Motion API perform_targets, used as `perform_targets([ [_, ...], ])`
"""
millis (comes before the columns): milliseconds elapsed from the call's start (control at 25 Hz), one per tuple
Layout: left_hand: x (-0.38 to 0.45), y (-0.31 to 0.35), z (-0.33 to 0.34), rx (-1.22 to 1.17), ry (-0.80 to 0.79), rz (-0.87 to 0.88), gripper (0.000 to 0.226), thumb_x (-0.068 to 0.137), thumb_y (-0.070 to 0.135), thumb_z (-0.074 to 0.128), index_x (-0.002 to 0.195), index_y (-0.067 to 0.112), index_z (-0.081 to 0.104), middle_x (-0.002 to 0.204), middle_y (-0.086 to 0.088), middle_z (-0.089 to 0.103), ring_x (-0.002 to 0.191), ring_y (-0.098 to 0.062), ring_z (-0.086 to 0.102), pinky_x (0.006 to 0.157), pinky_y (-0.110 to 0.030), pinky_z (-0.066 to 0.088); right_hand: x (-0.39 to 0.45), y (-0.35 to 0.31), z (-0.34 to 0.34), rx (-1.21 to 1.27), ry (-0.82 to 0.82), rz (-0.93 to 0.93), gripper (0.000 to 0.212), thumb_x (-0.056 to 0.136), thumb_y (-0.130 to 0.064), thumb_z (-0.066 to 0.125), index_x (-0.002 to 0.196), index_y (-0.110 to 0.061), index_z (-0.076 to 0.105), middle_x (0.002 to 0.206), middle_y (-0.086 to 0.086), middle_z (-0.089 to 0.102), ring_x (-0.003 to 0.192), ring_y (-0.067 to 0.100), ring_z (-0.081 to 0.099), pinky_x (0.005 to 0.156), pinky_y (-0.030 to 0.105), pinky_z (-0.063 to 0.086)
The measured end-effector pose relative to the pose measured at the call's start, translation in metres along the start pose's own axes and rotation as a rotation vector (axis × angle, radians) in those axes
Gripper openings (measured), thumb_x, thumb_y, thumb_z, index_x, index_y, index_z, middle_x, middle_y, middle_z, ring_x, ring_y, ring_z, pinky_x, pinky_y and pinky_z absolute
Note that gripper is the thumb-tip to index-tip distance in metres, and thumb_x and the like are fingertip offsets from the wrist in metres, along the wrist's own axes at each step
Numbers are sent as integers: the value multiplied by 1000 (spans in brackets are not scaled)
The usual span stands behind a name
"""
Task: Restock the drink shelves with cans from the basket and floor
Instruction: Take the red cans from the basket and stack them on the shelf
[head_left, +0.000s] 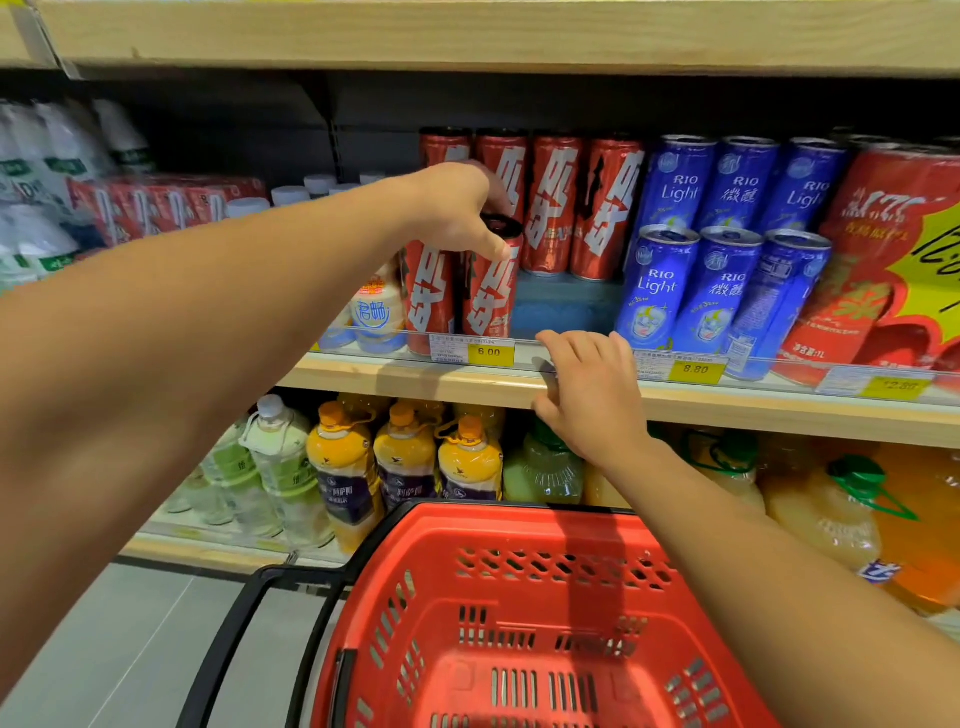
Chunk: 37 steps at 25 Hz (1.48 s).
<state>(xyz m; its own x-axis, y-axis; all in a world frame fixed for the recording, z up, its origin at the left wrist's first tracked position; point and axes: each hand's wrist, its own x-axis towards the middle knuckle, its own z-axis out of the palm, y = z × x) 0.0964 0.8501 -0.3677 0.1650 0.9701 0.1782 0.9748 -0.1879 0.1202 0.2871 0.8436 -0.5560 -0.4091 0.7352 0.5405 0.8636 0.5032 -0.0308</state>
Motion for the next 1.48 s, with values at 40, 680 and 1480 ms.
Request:
perform_targets([
  [40, 0, -1, -1, 11, -8, 0, 61, 89, 43, 65, 143, 20, 47, 139, -4, 55, 123, -23, 52, 86, -26, 38, 0, 0, 0, -1, 1, 1, 63, 78, -36, 67, 136, -22, 46, 121, -1, 56, 116, 23, 47, 114, 45, 22],
  [680, -3, -3, -4, 61, -57, 41, 52, 97, 35, 56, 147, 25, 43, 147, -3, 48, 132, -23, 45, 91, -26, 32, 0, -1, 0, -17, -2, 6, 60, 78, -33, 65, 134, -21, 47, 119, 1, 55, 114, 24, 46, 114, 45, 22],
  [1480, -84, 19, 64, 0, 383, 225, 48, 86, 30, 62, 134, 24, 57, 134, 4, 60, 129, -18, 50, 117, -50, 17, -35, -15, -35, 43, -64, -72, 65, 74, -39, 66, 133, -14, 51, 137, 9, 49, 133, 35, 37, 112, 54, 25],
])
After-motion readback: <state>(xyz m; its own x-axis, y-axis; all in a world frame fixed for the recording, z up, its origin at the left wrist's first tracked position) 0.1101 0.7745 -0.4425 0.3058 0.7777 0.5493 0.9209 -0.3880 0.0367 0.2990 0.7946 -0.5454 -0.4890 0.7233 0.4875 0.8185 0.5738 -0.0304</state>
